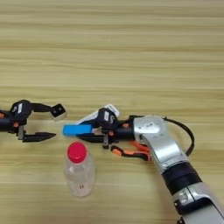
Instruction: Move the objects on the table
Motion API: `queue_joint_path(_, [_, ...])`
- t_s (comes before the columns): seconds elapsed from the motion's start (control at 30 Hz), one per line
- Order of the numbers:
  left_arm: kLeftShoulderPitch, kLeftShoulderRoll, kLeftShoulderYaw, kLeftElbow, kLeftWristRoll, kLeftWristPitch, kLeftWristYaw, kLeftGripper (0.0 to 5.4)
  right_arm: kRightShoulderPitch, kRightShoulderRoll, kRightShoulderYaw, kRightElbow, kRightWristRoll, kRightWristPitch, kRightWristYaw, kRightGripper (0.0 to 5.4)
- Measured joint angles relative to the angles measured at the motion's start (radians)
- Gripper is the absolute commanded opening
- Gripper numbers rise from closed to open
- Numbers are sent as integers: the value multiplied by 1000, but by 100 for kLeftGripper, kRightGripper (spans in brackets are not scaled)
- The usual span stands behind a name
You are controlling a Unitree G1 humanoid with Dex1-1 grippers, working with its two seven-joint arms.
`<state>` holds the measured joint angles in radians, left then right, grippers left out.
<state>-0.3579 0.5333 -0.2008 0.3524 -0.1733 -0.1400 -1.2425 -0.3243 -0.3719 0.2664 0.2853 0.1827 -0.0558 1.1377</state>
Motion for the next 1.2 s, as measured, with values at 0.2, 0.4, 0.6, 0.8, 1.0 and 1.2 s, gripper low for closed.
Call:
queue_joint_path(0.2, [16, -5, 3, -2, -9, 1, 20, 503, 30, -34, -93, -8, 42, -1, -25, 142])
queue_joint_path(0.4, [19, -13, 5, 0, -9, -1, 53, 540, 66, -100, -207, -6, 79, -4, -44, 142])
queue_joint_path(0.6, [21, -23, 6, 4, -9, -3, 73, 540, 69, -163, -292, 69, 82, -24, -47, 142])
queue_joint_path(0.8, [21, -31, 8, 9, -9, -8, 81, 540, 68, -185, -334, 196, 79, -50, -55, 142])
queue_joint_path(1.0, [21, -31, 14, 13, -9, -21, 82, 540, 67, -186, -333, 278, 55, -78, -56, 142])
queue_joint_path(1.2, [21, -31, 21, 16, -9, -23, 82, 540, 68, -187, -315, 322, 27, -87, -59, 142])
